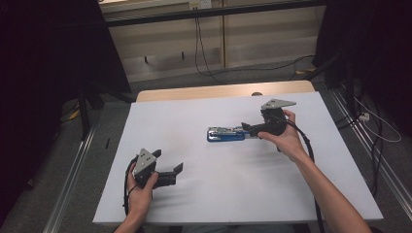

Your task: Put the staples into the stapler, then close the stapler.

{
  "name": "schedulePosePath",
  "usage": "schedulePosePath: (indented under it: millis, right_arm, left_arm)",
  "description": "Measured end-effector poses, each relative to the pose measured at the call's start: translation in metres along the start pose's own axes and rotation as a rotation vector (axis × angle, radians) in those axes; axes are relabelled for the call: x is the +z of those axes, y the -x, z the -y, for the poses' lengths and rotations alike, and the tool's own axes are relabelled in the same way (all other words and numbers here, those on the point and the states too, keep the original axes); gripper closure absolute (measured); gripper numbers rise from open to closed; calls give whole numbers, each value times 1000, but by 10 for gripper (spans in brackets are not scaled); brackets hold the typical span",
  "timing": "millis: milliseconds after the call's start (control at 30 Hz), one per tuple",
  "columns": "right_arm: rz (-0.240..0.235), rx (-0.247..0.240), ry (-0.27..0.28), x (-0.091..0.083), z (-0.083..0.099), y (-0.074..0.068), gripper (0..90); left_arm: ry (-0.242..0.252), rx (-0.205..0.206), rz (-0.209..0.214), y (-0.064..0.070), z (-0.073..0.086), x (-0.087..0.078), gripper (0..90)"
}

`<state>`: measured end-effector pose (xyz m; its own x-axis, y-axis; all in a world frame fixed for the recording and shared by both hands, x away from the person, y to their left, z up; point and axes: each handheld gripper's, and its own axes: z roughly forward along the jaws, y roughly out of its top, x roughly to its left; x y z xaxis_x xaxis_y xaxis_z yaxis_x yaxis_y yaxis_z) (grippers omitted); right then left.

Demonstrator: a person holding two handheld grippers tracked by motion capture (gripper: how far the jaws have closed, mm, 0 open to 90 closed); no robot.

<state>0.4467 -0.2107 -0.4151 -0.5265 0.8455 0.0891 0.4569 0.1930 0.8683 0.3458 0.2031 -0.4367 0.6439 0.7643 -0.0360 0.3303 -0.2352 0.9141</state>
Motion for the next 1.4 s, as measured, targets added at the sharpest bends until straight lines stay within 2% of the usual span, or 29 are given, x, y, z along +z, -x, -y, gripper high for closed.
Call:
schedulePosePath:
  millis: [167, 333, 467, 500, 600, 767, 867, 933, 1033, 1100, 1233, 1300, 1400]
  right_arm:
    - [33, -8, 3, -6, 7, 0, 31]
    - [57, 7, 24, -17, 16, 3, 30]
    - [76, -3, 33, -27, 21, 4, 32]
    - [83, -8, 37, -29, 22, 4, 32]
    - [81, -4, 48, -37, 25, 4, 30]
    - [92, -6, 38, -41, 34, 7, 38]
    - [94, 19, 37, -43, 36, 10, 35]
    - [91, 33, 41, -45, 37, 11, 34]
    - [106, 5, 49, -47, 41, 10, 48]
    - [102, 20, 41, -49, 44, 10, 36]
    - [100, 26, 29, -50, 50, 11, 34]
    - [96, 28, 16, -50, 53, 10, 34]
    - [98, 26, 8, -51, 59, 9, 40]
  left_arm:
    - [2, -3, 0, 0, 0, 0, 36]
    - [3, 2, -2, 0, 0, 1, 36]
    - [-11, 18, -27, 3, 0, 1, 37]
    - [-5, 13, -22, 4, 0, 2, 36]
    - [-11, 23, -17, 6, 0, 3, 31]
    - [-10, 17, -18, 5, 0, 3, 30]
    - [-6, 6, -21, 5, 0, 4, 28]
    - [-16, 14, -18, 3, 0, 5, 30]
    - [9, 25, -20, 1, 0, 6, 32]
    - [-4, 13, -13, 1, 0, 9, 33]
    - [-8, 49, 10, 6, -1, 10, 40]
    - [-2, 63, 6, 8, -3, 9, 40]
    - [2, 59, 0, 10, -6, 12, 48]
